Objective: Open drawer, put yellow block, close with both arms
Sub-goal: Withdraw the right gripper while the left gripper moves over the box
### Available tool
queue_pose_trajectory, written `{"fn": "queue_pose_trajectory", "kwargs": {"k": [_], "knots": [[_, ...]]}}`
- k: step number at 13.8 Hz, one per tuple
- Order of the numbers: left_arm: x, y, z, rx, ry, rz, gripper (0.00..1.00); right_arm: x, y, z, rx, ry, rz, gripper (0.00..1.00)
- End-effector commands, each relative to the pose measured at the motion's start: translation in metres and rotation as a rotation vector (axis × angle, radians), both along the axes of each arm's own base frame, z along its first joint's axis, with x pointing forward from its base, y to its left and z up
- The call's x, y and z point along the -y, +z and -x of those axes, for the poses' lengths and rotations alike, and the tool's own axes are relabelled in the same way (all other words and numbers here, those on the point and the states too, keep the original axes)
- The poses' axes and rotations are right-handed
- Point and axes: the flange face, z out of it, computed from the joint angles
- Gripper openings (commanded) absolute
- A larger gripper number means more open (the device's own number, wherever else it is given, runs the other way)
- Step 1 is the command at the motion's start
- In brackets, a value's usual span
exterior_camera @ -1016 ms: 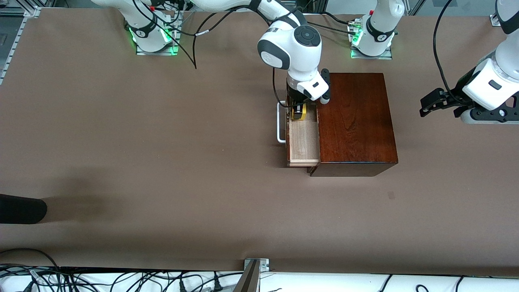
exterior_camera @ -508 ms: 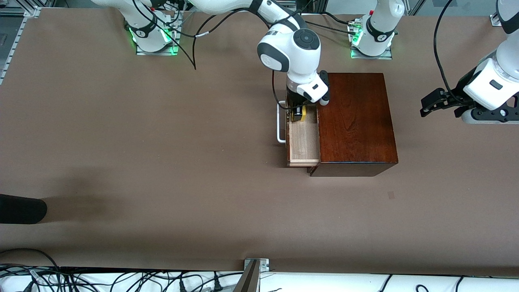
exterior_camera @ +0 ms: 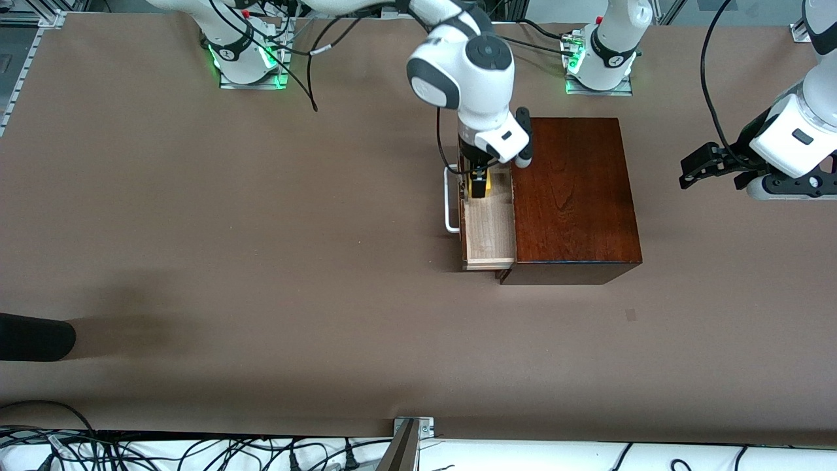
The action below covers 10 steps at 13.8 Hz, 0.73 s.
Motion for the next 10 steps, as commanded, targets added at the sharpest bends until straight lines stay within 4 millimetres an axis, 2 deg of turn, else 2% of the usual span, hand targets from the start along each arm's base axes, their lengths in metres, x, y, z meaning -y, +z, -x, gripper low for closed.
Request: {"fn": "queue_pose_trajectory", "kwargs": {"k": [1, 2, 3, 4, 7, 8, 10], "knots": [[-0.002, 0.006, -0.004, -0.001, -0.022, -0.025, 1.00, 0.021, 0.062, -0.006, 0.004, -0.033, -0.040, 1.00], [0.000, 0.006, -0.004, -0.001, -0.025, -0.025, 1.00, 0.034, 0.077, -0.015, 0.010, -0.055, -0.042, 1.00], [-0.002, 0.006, -0.003, -0.002, -0.022, -0.024, 1.00, 0.053, 0.095, -0.032, 0.021, -0.087, -0.055, 1.00], [-0.003, 0.006, -0.004, -0.003, -0.021, -0.022, 1.00, 0.082, 0.115, -0.056, 0.030, -0.137, -0.068, 1.00], [-0.002, 0.006, -0.004, -0.003, -0.024, -0.022, 1.00, 0.194, 0.166, -0.132, 0.002, -0.324, -0.123, 1.00], [0.002, 0.006, -0.003, -0.006, -0.026, -0.016, 1.00, 0.229, 0.171, -0.155, -0.025, -0.388, -0.162, 1.00], [0.010, 0.003, 0.001, -0.037, -0.041, -0.010, 1.00, 0.315, 0.182, -0.201, -0.064, -0.531, -0.234, 1.00]]}}
